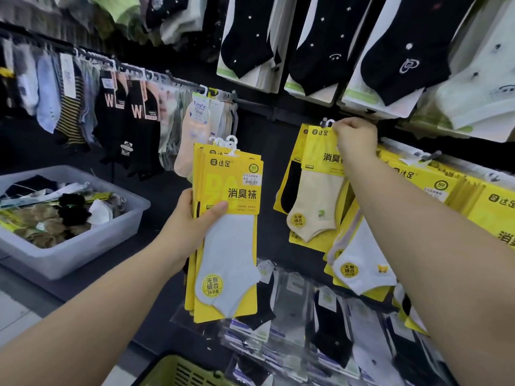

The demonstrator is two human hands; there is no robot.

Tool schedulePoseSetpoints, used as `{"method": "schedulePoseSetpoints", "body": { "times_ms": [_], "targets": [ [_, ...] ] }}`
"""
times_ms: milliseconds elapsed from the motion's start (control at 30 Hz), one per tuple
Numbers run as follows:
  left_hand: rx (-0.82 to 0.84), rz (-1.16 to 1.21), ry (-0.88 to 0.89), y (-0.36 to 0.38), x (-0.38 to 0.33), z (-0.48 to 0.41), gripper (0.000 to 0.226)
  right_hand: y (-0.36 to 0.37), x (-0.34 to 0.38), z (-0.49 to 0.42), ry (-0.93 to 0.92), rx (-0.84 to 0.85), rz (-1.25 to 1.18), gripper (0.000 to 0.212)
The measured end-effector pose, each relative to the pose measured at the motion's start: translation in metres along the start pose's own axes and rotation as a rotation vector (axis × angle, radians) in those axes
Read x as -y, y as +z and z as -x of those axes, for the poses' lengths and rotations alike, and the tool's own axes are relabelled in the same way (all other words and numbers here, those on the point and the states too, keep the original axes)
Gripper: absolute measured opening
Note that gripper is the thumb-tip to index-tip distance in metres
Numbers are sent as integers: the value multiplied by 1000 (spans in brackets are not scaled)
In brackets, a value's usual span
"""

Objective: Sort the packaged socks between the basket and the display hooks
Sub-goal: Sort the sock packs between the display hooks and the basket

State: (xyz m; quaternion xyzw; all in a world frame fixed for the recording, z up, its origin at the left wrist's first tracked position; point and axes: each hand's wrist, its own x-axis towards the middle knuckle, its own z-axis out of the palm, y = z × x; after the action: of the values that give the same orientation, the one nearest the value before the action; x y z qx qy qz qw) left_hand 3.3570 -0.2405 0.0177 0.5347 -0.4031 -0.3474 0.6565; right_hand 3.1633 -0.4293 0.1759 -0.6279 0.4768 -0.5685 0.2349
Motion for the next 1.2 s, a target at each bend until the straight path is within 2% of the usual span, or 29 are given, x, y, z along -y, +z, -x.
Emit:
{"method": "schedulePoseSetpoints", "body": {
  "times_ms": [100, 167, 233, 333, 500, 633, 833, 967, 1067, 1200],
  "targets": [
    [23, -8, -4, -1, -1, -5, 73, -5, 7, -2, 99, 111, 28, 15],
    [32, -2, -10, -2, 0, -7, 73, -9, 11, 0, 139, 151, -14, 25],
    [42, 7, -19, -2, 1, -9, 73, -13, 13, 5, 99, 135, -50, 26],
    [68, 18, -40, 0, 1, -14, 72, -16, 15, 17, -25, 101, -10, 10],
    [112, 53, -54, 5, 2, -26, 65, -21, 20, 25, -201, 87, 78, 15],
    [133, 87, -62, 10, 1, -34, 55, -21, 20, 28, -199, 118, -27, 17],
    [152, 108, -77, 15, -1, -40, 67, -29, 31, 25, -162, 205, -5, 12],
    [163, 96, -91, 15, -1, -40, 65, -34, 33, 27, -183, 267, 57, 12],
    [165, 93, -116, 16, 1, -39, 53, -33, 30, 33, -174, 221, 69, 13],
    [165, 84, -116, 18, -2, -35, 49, -30, 35, 43, -169, 178, -6, 18]
  ]
}}
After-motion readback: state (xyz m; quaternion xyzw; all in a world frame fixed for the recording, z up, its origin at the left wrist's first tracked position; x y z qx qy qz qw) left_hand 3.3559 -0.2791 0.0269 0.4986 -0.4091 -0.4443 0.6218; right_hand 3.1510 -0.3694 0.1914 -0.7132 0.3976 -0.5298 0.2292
